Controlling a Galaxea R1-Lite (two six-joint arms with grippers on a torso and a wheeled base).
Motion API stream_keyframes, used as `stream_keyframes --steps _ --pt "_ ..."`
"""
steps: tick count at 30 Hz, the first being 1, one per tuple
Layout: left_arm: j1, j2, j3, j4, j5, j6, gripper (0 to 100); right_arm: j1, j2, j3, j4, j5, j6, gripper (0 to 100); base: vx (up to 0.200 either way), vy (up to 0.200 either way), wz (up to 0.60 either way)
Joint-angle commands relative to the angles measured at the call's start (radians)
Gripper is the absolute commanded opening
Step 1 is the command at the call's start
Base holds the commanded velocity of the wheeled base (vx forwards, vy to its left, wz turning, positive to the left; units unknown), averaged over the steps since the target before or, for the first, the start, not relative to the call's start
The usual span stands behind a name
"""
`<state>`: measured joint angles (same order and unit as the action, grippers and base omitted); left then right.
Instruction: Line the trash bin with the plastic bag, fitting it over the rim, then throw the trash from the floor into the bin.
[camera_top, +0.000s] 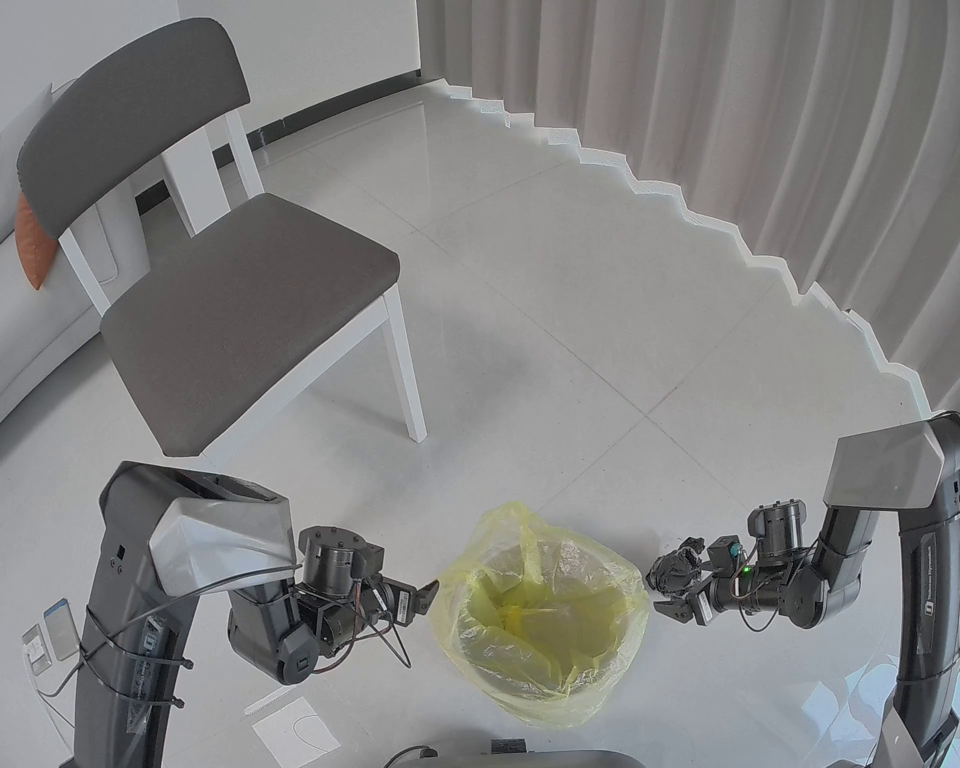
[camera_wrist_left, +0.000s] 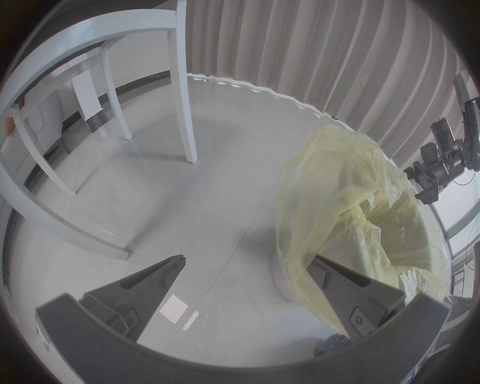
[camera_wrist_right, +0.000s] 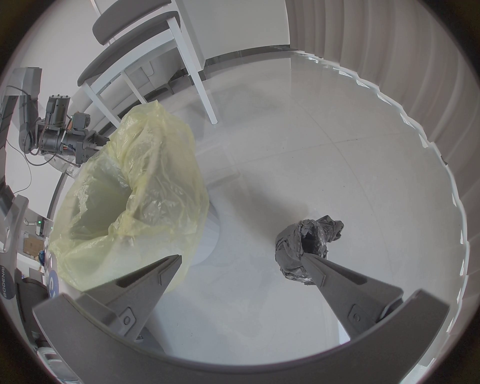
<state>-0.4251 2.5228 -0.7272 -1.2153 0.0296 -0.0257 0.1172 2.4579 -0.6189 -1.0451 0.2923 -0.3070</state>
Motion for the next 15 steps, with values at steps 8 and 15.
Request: stream_keyframes --steps 8,15 --pt "0.081 -0.101 0.089 -0.081 -0.031 -0.002 100 -0.027 -0.103 0.033 -0.003 0.001 -0.017 100 0.000 0.000 0.00" --pt "0.063 -0.085 0.086 -0.081 -0.034 -0.003 100 0.009 -0.119 0.028 -0.004 -0.001 -0.015 100 0.000 0.000 0.00"
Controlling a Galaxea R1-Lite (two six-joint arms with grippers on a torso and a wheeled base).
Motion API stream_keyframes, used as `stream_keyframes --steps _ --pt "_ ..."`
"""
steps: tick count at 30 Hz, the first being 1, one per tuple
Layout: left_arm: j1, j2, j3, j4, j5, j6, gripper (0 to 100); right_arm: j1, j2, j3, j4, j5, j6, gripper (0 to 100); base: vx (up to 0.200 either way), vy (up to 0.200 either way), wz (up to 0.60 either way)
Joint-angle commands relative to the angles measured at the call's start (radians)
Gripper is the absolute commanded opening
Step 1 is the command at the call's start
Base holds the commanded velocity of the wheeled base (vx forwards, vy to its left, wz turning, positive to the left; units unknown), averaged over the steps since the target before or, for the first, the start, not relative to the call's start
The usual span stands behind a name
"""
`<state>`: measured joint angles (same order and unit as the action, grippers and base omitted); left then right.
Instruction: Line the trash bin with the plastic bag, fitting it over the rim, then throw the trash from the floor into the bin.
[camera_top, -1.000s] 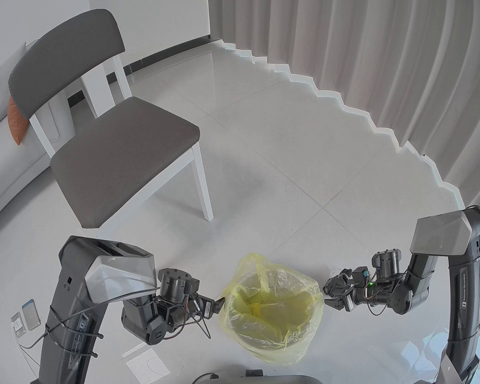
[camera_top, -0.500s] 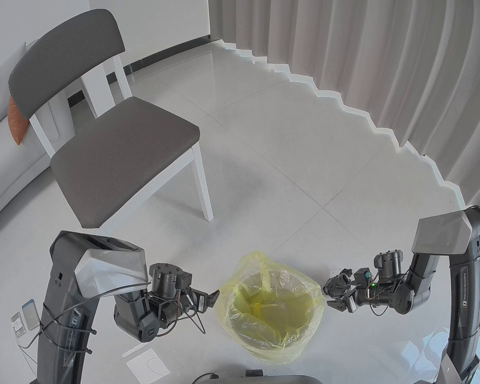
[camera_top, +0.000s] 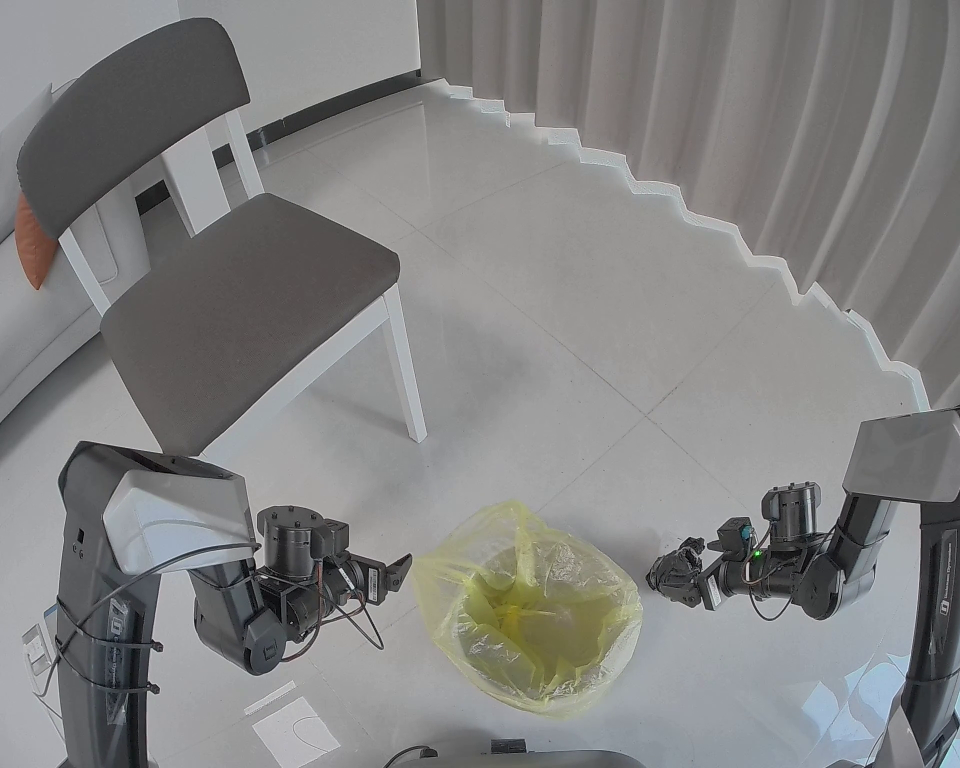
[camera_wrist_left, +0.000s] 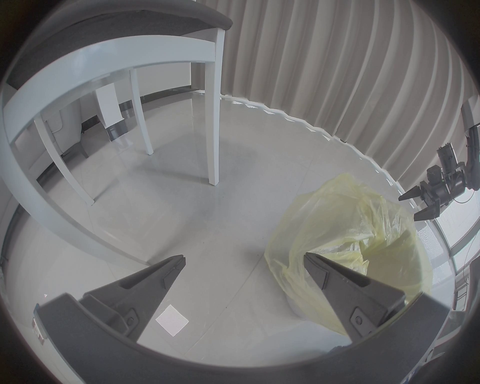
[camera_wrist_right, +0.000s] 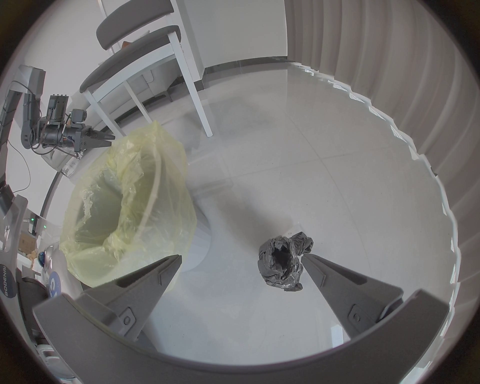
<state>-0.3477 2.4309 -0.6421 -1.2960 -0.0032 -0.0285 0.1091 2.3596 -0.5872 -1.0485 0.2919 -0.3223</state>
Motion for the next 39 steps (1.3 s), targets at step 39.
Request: stream_keyframes --steps 39 --pt "-0.099 0.140 -0.266 0.170 0.011 -0.001 100 0.118 0.010 -0.039 -0.016 -0.011 0.002 100 0.000 0.000 0.00"
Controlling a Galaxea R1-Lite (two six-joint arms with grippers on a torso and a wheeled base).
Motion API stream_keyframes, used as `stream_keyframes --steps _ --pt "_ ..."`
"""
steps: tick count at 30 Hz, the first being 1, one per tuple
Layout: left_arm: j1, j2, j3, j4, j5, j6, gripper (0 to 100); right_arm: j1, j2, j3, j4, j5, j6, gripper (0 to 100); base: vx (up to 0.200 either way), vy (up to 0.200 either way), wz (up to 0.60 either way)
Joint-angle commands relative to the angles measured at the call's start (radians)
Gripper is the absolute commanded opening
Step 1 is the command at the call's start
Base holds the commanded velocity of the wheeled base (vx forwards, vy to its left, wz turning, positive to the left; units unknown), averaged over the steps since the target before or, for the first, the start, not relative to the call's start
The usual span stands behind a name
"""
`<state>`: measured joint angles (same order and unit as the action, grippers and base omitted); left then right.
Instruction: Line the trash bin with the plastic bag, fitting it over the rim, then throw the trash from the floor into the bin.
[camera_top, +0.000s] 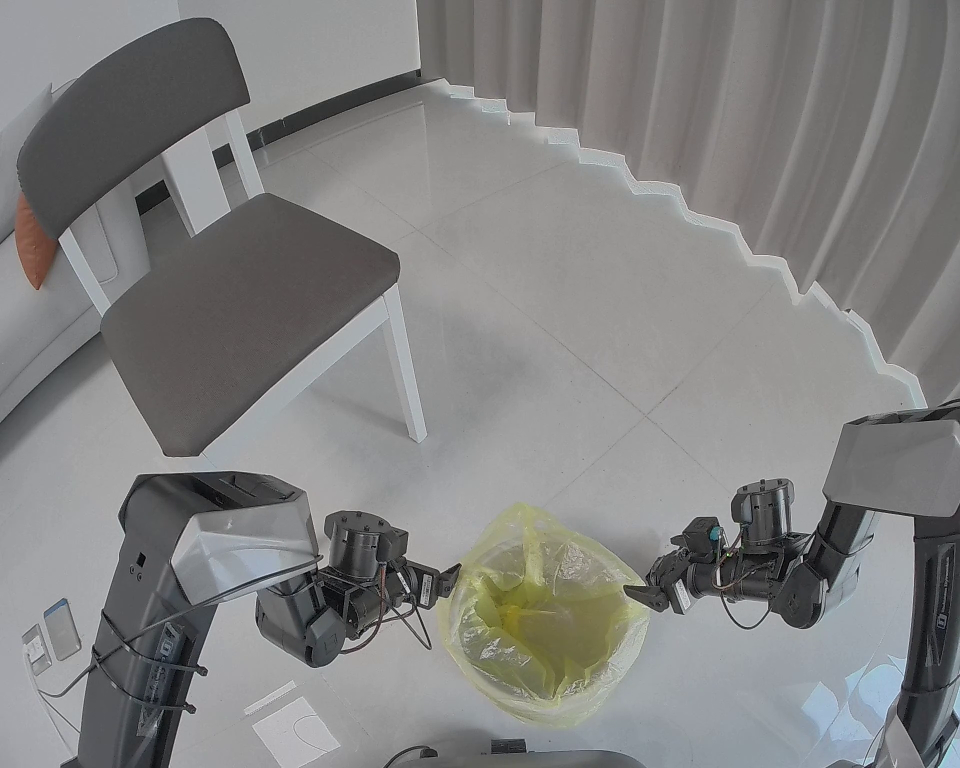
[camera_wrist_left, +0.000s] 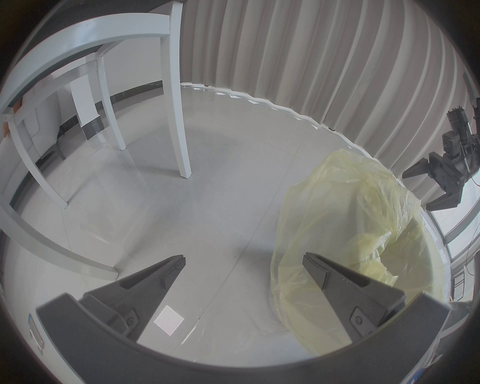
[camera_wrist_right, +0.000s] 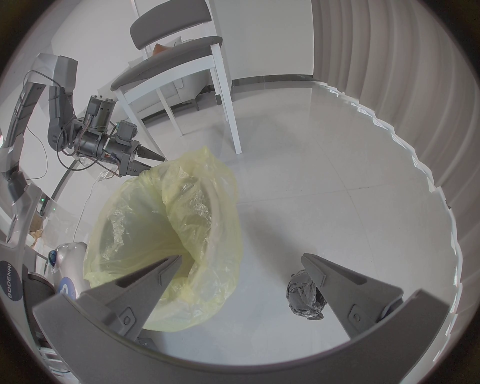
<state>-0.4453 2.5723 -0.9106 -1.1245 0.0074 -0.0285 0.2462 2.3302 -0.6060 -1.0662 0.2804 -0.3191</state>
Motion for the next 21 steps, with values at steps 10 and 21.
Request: stream_keyframes --steps 10,21 --pt "0.000 0.002 -0.001 -0.001 0.000 -0.001 100 -0.048 0.101 -0.081 0.029 0.000 -0.001 100 0.000 0.000 0.00" --pt "-0.003 0.012 -0.008 0.011 -0.003 0.001 100 -0.048 0.126 -0.109 0.051 0.000 -0.001 100 0.000 0.000 0.00"
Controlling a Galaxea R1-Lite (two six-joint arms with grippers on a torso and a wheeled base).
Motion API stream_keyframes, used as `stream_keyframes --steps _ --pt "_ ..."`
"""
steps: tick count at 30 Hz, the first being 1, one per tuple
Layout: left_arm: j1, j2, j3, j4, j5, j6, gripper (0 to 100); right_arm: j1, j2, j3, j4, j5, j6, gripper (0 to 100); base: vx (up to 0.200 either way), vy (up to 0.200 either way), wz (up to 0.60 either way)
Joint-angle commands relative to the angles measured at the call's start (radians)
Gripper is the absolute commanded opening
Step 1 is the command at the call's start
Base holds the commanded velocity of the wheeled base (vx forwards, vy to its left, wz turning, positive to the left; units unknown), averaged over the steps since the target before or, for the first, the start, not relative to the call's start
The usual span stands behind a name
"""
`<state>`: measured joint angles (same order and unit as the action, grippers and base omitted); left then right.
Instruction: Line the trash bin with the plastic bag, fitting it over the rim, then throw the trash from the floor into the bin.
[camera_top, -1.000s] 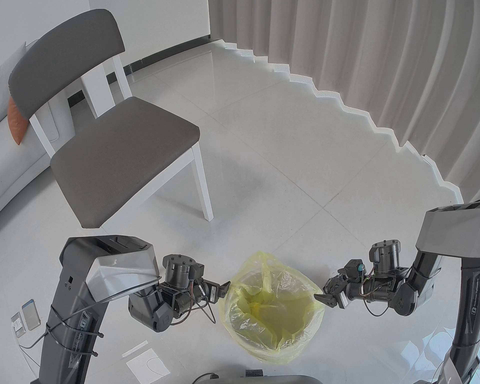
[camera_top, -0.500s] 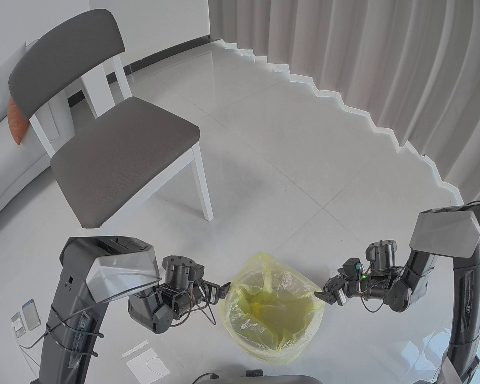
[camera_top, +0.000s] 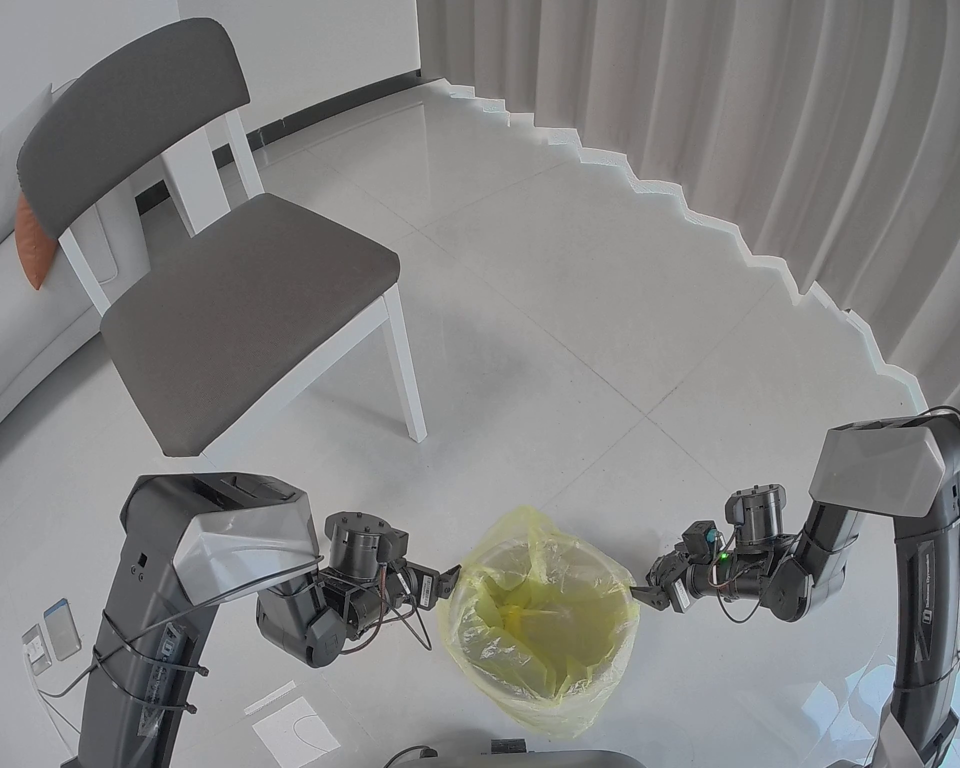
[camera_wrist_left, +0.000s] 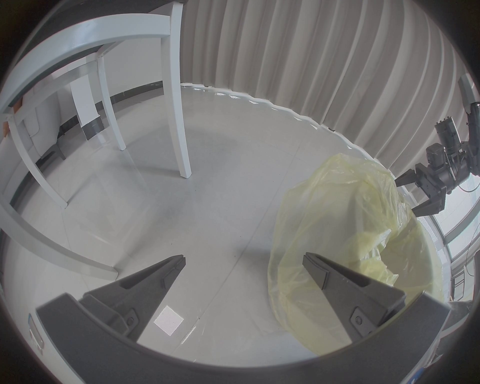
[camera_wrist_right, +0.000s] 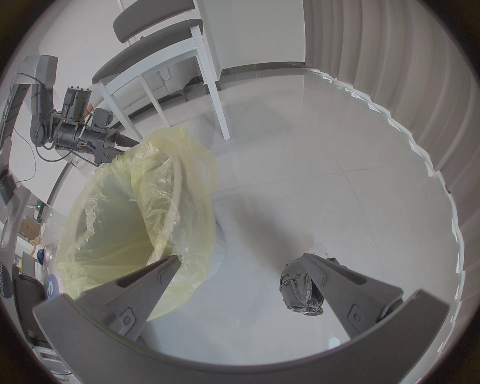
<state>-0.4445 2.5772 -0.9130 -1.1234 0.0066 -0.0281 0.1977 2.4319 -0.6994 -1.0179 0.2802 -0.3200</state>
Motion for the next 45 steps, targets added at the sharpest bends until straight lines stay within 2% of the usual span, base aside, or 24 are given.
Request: stream_keyframes --steps 1,6,13,21,22,25,33,41,45 --pt "-0.002 0.006 -0.009 0.014 -0.007 0.000 100 -0.001 0.030 -0.022 0.004 0.001 -0.001 100 0.000 0.000 0.00" --pt "-0.002 0.001 -0.038 0.076 -0.008 0.000 100 -0.007 0.052 -0.069 0.056 0.001 -0.001 100 0.000 0.000 0.00" --pt "0.003 0.001 -0.037 0.076 -0.007 -0.001 100 -0.021 0.052 -0.083 0.082 -0.001 -0.001 100 0.000 0.000 0.00" --pt "0.030 -0.003 0.003 0.047 0.000 -0.009 100 -0.063 0.044 -0.069 0.094 0.001 -0.004 100 0.000 0.000 0.00" --pt "0.044 -0.006 0.037 -0.003 0.000 -0.010 100 -0.083 0.030 -0.048 0.091 0.001 -0.010 100 0.000 0.000 0.00" --pt "0.059 -0.011 0.068 -0.035 0.000 -0.012 100 -0.095 0.018 -0.029 0.088 0.001 -0.011 100 0.000 0.000 0.00" --pt "0.084 -0.032 0.112 -0.062 0.000 -0.012 100 -0.113 0.001 0.001 0.070 0.001 -0.010 100 0.000 0.000 0.00" --pt "0.124 -0.097 0.152 -0.105 -0.023 -0.004 100 -0.188 -0.033 0.017 0.071 0.001 -0.016 100 0.000 0.000 0.00" --pt "0.124 -0.114 0.149 -0.107 -0.025 -0.004 100 -0.196 -0.030 -0.002 0.079 0.001 -0.016 100 0.000 0.000 0.00"
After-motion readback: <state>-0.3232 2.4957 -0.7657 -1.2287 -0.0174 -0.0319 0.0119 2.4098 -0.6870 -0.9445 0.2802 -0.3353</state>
